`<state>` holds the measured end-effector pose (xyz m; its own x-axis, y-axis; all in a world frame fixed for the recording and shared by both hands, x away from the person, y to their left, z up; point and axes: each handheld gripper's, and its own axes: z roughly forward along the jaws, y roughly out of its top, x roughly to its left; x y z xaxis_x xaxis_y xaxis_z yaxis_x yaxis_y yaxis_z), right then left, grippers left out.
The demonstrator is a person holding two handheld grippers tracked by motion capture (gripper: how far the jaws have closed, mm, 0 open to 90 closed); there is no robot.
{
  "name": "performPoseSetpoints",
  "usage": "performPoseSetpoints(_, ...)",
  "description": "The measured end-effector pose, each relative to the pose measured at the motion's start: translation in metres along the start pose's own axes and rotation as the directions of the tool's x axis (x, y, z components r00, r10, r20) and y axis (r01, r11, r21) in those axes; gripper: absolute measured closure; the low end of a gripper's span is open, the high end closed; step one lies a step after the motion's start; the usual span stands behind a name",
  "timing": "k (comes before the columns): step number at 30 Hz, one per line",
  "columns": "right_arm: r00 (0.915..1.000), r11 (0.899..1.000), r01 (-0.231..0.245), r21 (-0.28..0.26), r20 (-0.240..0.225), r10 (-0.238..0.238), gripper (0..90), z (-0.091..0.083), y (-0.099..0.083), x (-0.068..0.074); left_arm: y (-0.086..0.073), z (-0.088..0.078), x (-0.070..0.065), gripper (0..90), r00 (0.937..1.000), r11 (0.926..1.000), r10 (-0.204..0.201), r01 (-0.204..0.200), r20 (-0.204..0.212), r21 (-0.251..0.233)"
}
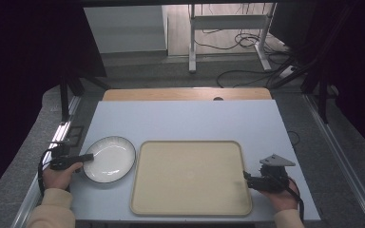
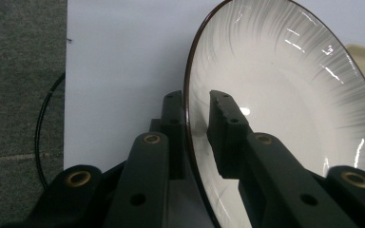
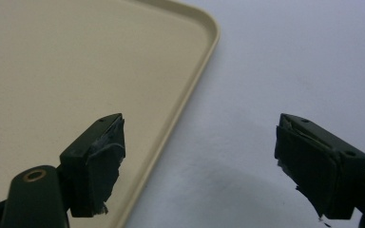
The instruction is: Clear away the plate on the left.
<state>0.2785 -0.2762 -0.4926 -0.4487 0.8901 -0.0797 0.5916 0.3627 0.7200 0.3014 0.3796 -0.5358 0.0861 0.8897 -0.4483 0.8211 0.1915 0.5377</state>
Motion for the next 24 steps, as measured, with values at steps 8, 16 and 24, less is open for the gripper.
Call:
performPoseSetpoints(8, 1.0000, 1.000, -0.002, 0.011, 0.006, 0.002, 18.1, 0.000, -0.002, -0.001, 0.003, -0.009, -0.005, 84.0, 0.9992, 0.9982, -0.014, 0.016, 0.037, -0.057)
performPoseSetpoints(16, 0.9998, 1.000, 0.013, -0.005, 0.012, -0.013, 18.4, -0.001, -0.001, 0.000, 0.005, -0.012, -0.010, 84.7, 0.9992, 0.9965, -0.010, 0.013, 0.038, -0.082)
performPoseSetpoints(24, 0.9998, 1.000, 0.014, -0.005, 0.013, -0.014, 18.4, -0.002, -0.001, 0.000, 0.008, -0.018, -0.016, 84.4, 0.9986, 0.9936, -0.004, 0.010, 0.053, -0.113)
